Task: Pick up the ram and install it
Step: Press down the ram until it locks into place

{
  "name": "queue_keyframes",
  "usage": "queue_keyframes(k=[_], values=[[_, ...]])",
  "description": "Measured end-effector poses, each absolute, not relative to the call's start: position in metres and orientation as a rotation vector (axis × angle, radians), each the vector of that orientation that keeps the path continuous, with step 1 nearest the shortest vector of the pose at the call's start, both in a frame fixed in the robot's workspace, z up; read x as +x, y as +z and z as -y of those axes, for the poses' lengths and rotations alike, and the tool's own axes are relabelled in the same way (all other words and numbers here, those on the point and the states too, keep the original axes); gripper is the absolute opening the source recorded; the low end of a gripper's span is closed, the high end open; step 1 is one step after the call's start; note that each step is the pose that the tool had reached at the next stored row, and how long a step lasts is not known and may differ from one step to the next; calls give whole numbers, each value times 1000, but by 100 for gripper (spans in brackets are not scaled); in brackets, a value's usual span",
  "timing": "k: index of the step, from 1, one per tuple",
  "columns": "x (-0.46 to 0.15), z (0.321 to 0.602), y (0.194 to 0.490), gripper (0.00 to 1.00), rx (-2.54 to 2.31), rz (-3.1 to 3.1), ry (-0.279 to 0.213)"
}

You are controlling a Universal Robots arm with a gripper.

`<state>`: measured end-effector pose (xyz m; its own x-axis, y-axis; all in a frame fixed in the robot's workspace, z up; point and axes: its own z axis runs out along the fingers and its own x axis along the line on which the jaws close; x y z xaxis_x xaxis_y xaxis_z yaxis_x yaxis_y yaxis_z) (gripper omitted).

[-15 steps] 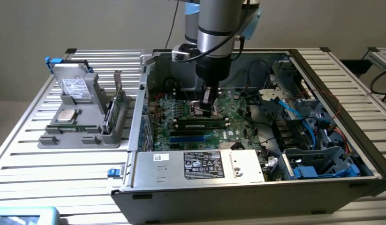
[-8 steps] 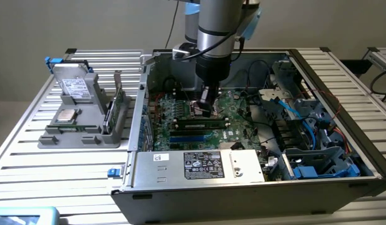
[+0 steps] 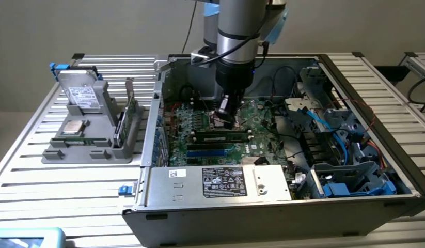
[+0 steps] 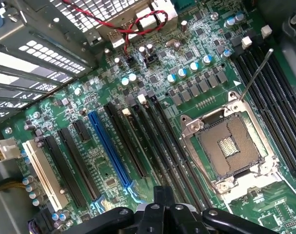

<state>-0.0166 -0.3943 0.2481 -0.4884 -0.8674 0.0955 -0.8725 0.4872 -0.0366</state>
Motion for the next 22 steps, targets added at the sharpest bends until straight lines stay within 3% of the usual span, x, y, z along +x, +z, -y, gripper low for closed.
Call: queue_keyframes(k=[22], values=[[-17, 394, 248, 11, 1194, 2859, 144]])
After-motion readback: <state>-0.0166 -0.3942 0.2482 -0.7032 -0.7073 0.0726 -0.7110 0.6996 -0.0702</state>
